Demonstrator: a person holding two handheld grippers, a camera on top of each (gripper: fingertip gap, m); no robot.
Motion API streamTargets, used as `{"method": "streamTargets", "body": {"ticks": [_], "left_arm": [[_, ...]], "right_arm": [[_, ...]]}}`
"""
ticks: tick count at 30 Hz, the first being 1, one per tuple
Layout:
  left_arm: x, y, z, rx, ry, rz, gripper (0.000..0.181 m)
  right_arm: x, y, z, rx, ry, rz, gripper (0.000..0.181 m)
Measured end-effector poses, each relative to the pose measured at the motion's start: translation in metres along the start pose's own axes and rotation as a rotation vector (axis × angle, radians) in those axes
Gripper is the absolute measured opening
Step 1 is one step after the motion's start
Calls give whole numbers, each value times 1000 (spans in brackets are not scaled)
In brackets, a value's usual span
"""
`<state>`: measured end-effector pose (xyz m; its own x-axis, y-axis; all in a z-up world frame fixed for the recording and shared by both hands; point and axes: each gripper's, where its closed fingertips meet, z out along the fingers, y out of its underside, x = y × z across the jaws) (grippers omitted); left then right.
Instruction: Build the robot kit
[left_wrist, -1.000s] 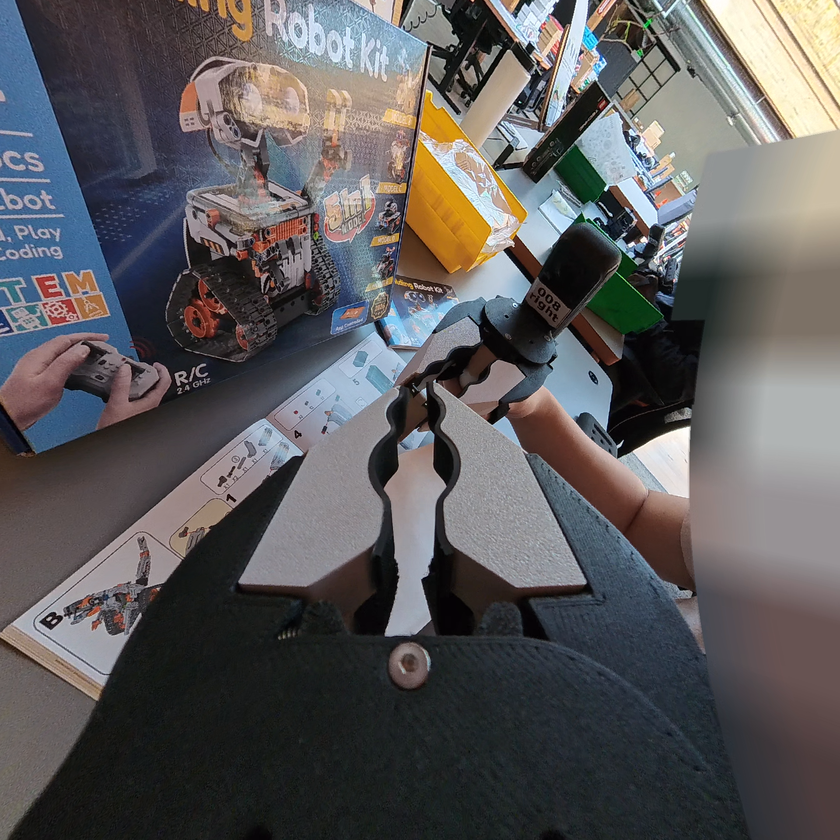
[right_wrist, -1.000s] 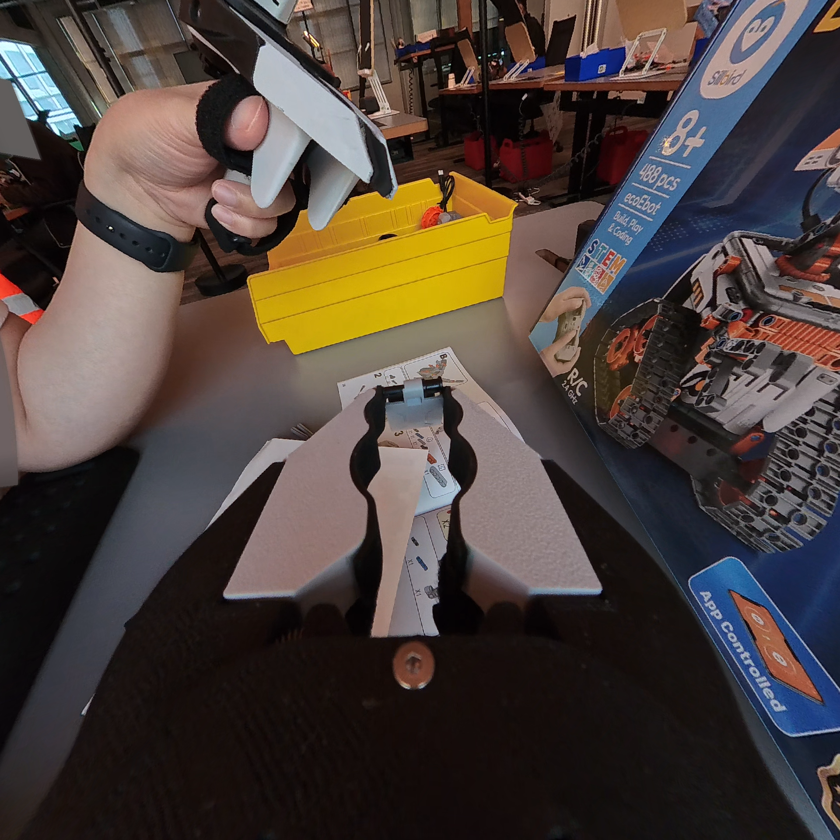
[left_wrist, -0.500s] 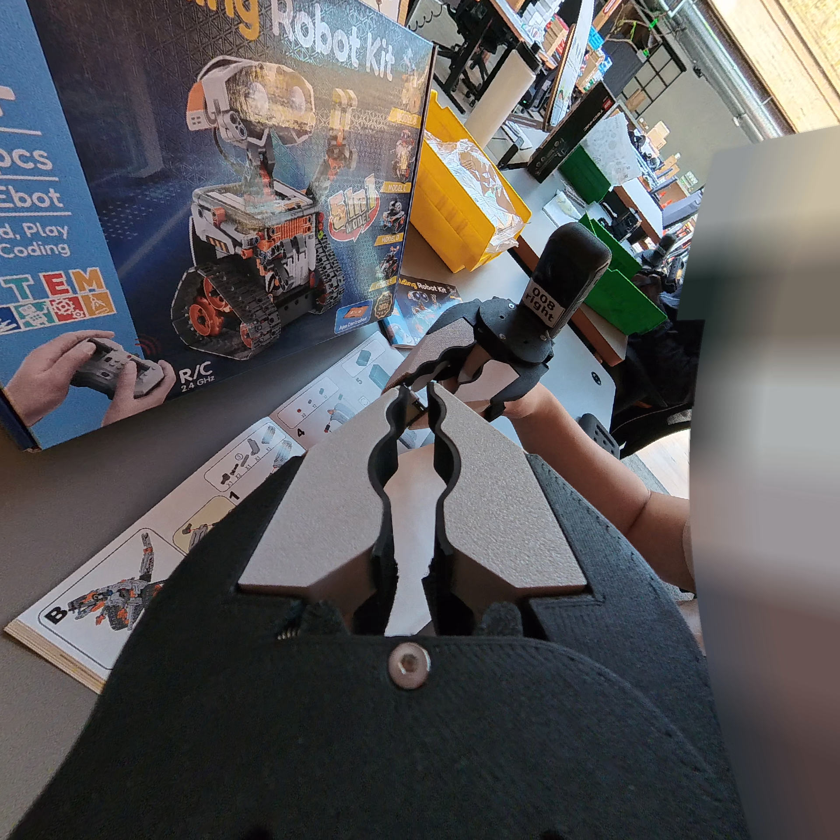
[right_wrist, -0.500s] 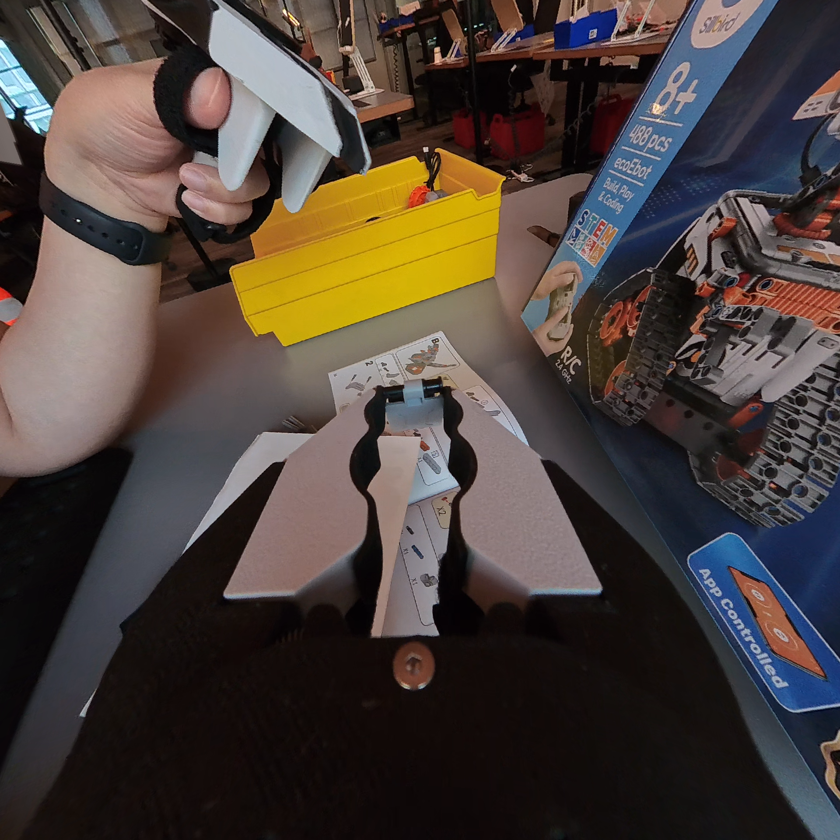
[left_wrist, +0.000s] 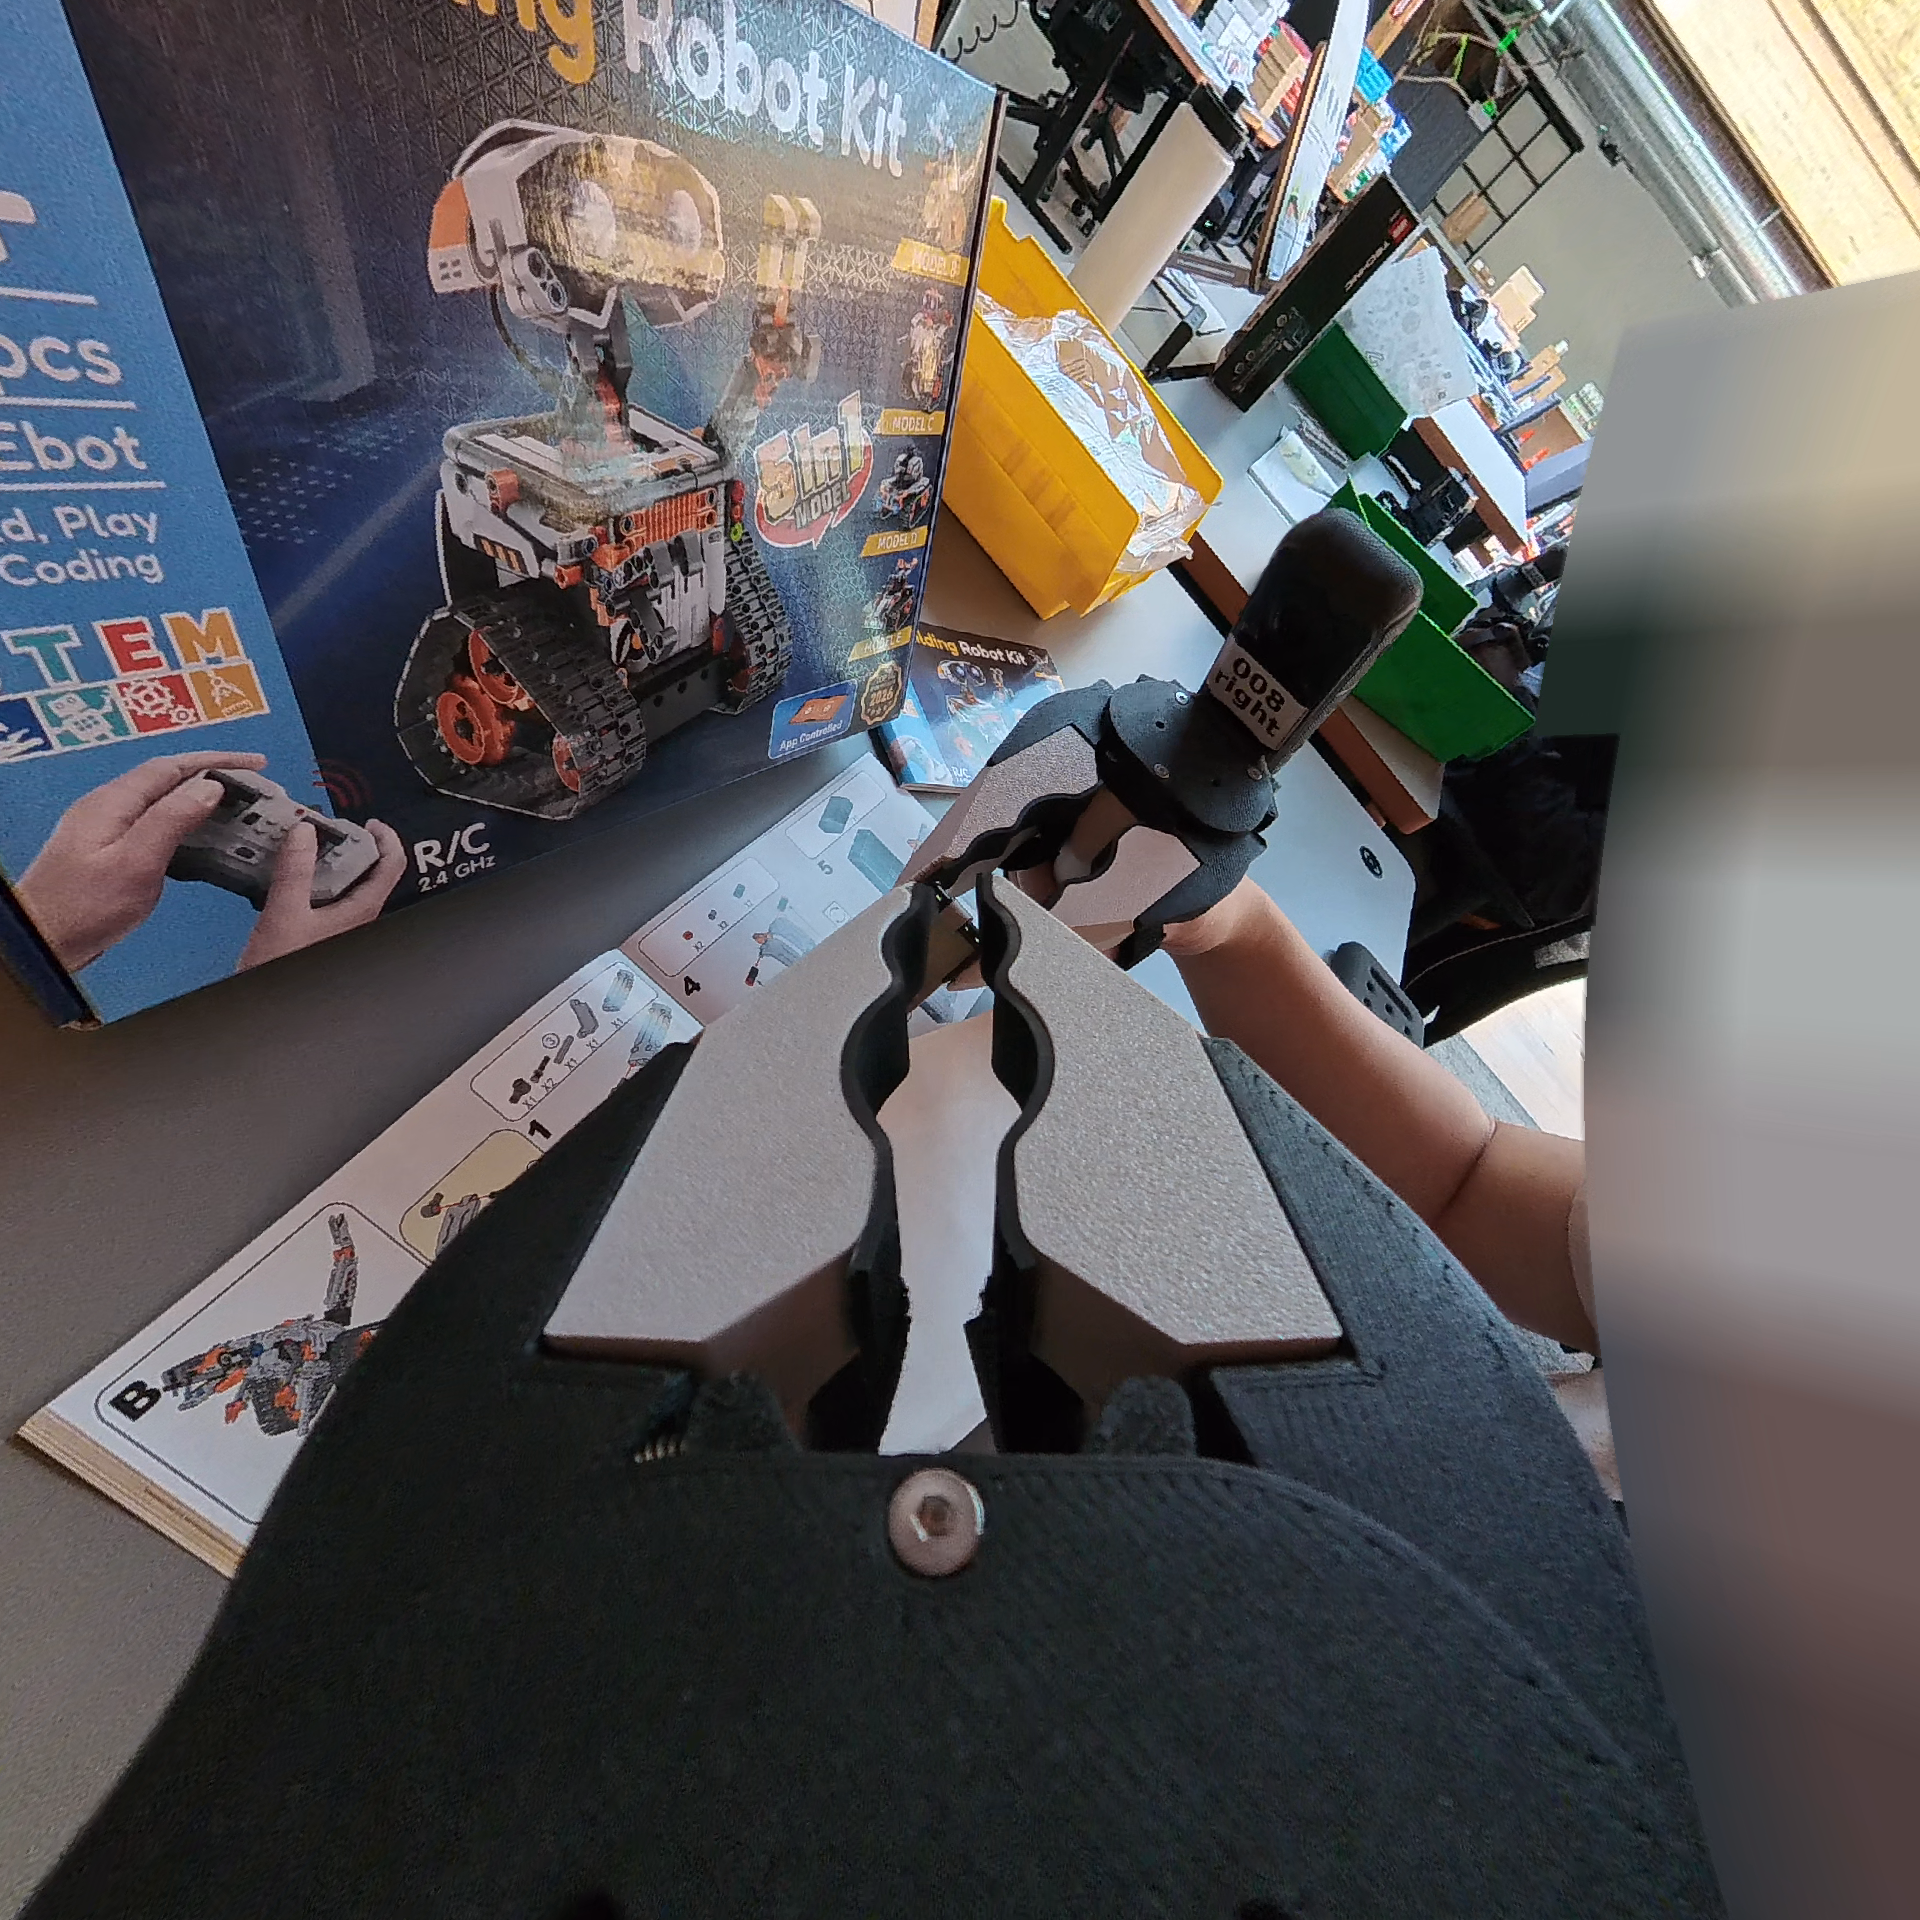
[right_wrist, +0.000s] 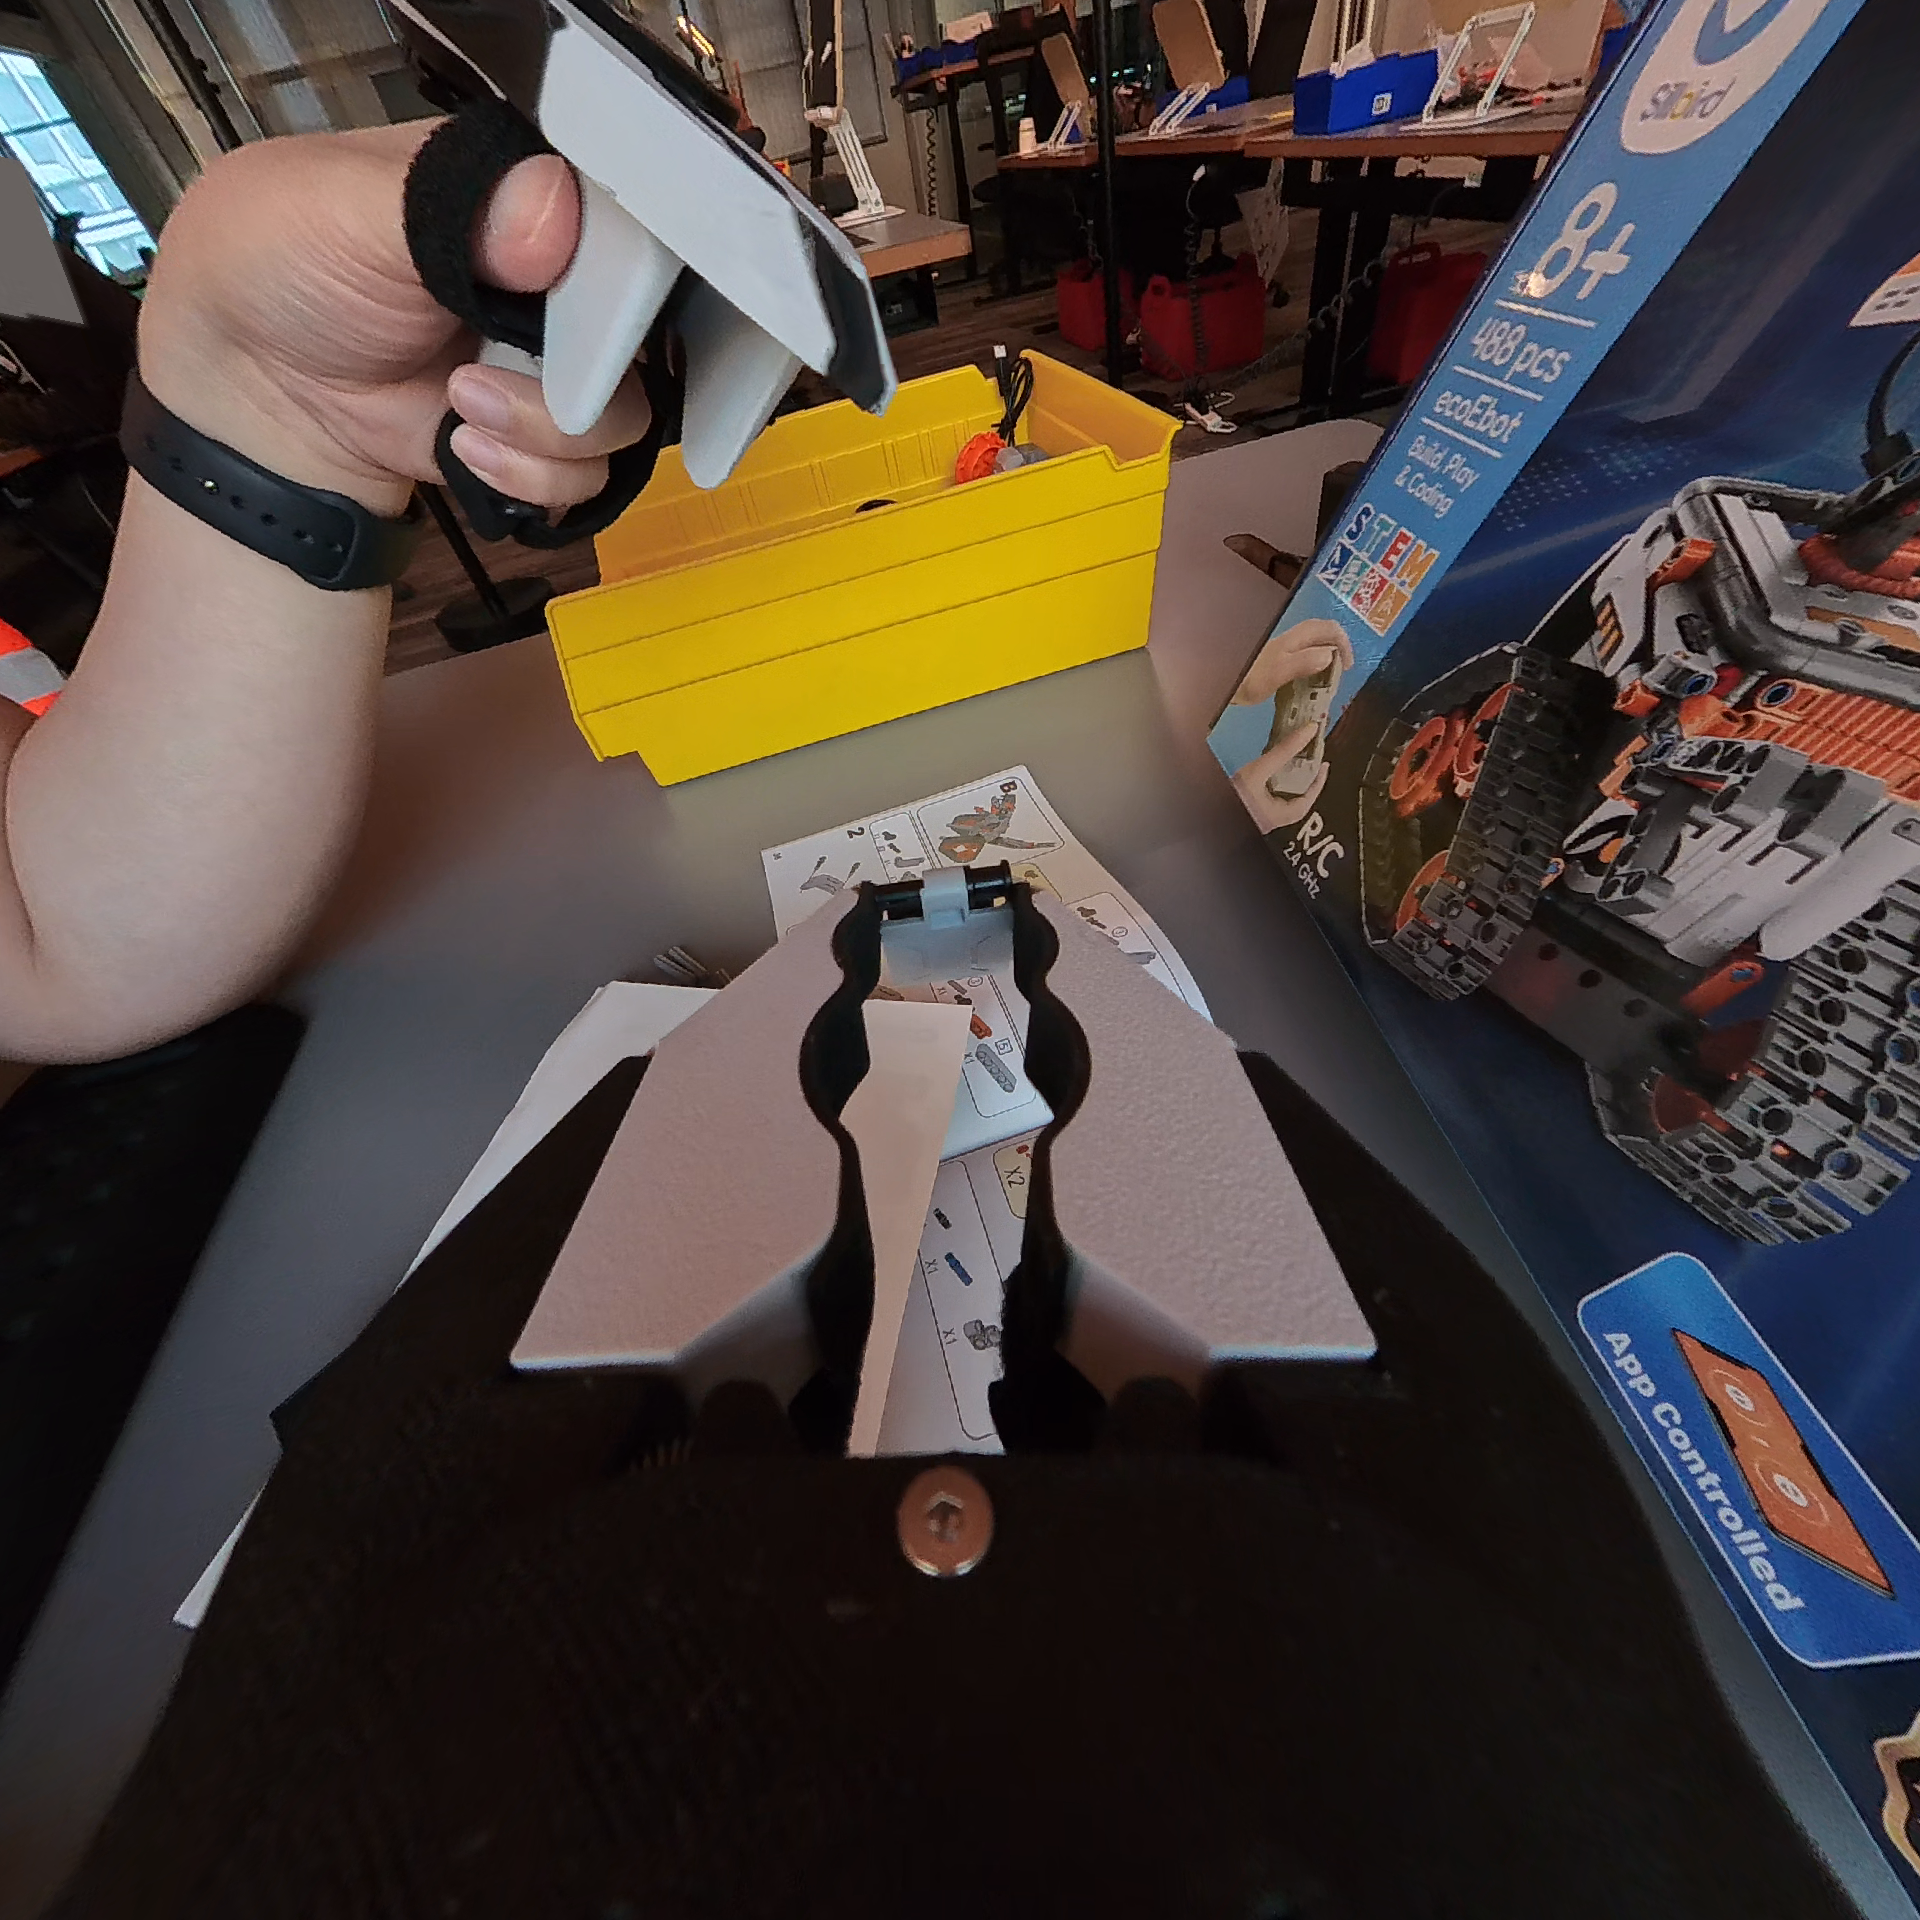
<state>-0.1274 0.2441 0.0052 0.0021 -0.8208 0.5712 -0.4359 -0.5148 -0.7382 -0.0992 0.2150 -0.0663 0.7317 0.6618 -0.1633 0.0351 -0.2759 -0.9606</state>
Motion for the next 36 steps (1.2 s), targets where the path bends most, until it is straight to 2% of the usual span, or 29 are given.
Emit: {"method": "streamTargets", "body": {"ticks": [16,31,33,36], "left_arm": [[-2,4,2,-22,-7,-9,8],[-3,6,4,-35,-16,-8,8],[-2,-4,-1,23,-12,7,6],[1,-48,-32,321,-6,14,6]], "right_arm": [[-6,-12,-2,42,10,-92,24],[-5,-12,-2,49,14,-86,24],[-6,-17,-4,80,3,-77,24],[-8,-33,-13,171,-25,-35,24]]}}
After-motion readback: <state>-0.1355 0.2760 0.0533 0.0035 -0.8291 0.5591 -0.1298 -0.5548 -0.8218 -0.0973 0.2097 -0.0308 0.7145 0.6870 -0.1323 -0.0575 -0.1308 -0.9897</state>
